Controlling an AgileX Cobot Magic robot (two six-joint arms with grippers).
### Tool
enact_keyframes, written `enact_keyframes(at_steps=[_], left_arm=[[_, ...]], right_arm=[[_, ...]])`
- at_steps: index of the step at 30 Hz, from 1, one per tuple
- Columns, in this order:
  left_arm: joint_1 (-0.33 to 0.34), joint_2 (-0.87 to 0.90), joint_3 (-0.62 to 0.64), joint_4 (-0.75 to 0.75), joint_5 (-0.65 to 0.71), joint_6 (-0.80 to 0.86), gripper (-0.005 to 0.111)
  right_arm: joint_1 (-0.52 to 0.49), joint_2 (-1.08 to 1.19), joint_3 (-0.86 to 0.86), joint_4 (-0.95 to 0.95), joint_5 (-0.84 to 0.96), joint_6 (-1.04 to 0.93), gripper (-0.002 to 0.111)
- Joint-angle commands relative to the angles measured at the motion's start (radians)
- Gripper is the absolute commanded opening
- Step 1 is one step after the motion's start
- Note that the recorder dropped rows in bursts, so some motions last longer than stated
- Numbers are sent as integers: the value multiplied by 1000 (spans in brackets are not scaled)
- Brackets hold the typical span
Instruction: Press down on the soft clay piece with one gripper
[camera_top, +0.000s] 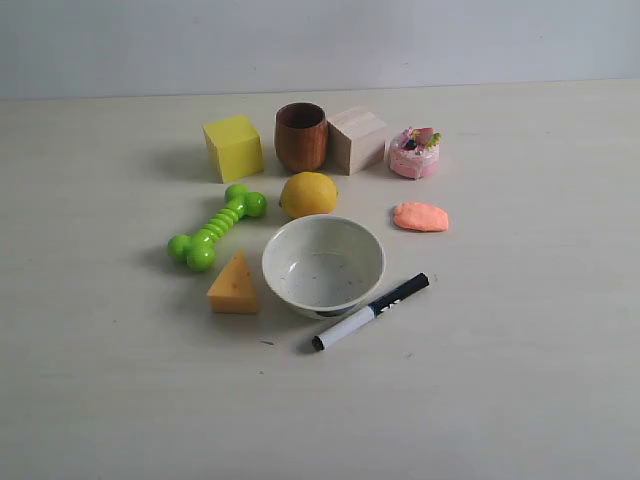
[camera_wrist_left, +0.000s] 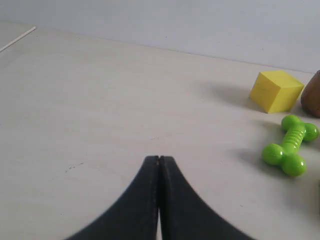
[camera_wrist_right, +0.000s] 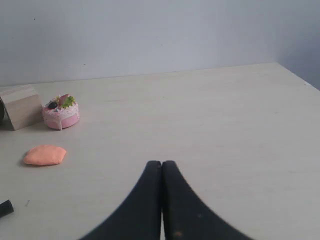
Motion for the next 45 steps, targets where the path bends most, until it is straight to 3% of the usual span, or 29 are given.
enact_keyframes(at_steps=[1,18,28,37,40,42,45], left_arm=[[-1,-5,-3,-6,-10,-6,0],[-1,-5,-3,-6,-10,-6,0],[-1,-5,-3,-6,-10,-6,0],[-1,-5,-3,-6,-10,-6,0],[-1,-5,-3,-6,-10,-6,0],[-1,-5,-3,-6,-10,-6,0],[-1,-5,-3,-6,-10,-6,0]], right_arm=[[-6,-7,5,-5,-14,-5,0],[-6,-7,5,-13,-27,-5,0],[-6,-7,5,-6,-471,-5,0],[-6,-7,5,-6,-527,-5,0],[-6,-7,5,-2,-648,19,0],[-6,-7,5,-2,-770,156,0],[-6,-7,-70,-10,-654,202,0]])
